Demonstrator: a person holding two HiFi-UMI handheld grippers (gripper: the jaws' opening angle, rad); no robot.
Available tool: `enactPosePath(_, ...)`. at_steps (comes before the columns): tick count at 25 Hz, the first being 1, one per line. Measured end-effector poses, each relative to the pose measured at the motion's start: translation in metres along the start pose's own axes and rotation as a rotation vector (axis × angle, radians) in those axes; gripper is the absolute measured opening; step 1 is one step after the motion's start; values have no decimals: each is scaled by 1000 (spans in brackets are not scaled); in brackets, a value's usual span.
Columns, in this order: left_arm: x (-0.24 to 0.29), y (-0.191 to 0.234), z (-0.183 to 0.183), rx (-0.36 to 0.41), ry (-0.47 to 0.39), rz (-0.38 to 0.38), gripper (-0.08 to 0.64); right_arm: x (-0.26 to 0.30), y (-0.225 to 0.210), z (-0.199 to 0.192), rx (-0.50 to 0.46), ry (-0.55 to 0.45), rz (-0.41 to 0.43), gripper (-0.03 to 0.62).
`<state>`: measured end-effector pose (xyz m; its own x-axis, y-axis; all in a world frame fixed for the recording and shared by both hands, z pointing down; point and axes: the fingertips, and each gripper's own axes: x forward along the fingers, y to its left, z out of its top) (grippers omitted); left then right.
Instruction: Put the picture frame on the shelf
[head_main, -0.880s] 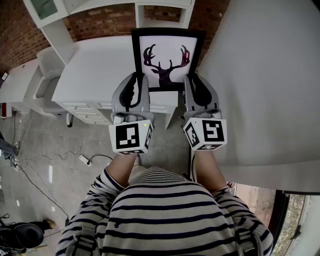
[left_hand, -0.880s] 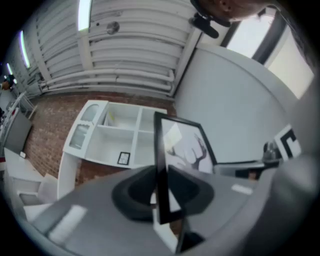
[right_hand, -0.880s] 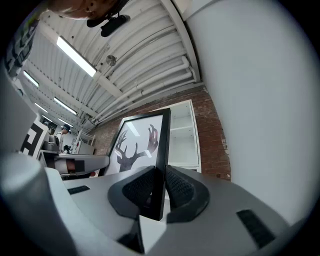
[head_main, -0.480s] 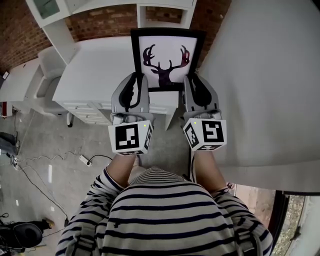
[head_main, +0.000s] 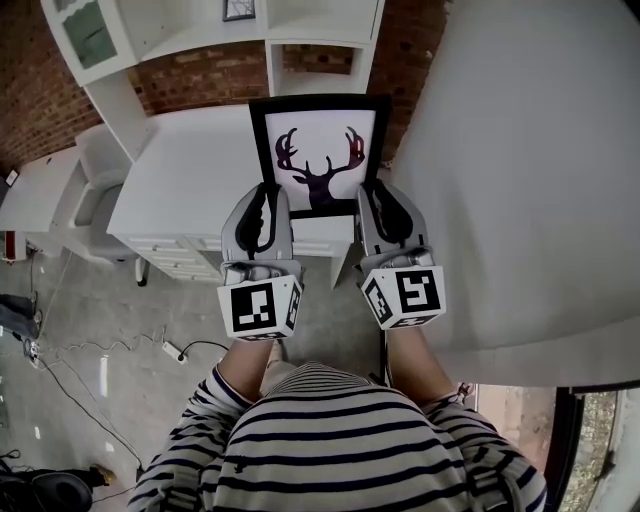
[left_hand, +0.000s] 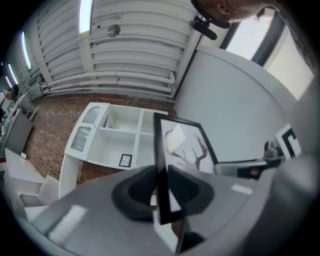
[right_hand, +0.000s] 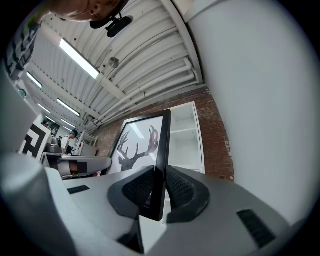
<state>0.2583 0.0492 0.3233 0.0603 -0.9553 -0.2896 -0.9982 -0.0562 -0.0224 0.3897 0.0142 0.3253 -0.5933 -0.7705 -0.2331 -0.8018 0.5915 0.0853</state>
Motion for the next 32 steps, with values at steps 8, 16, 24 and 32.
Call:
enactPosePath(8,-1,28,10,-12,-10,-10,80,16,23,9,-14,5,-7,64)
enactPosePath(16,14,68,13,-15,-21,-16,80,53,45,12,-25,-1,-5,64)
enactPosePath(24,52,153,28,-34,-16,-63,80,132,89,26,-41,13,-42,64)
enactPosePath(32,65,159,-1,22,-26,-50,80,147,83,-10,-19,-31,-18,64)
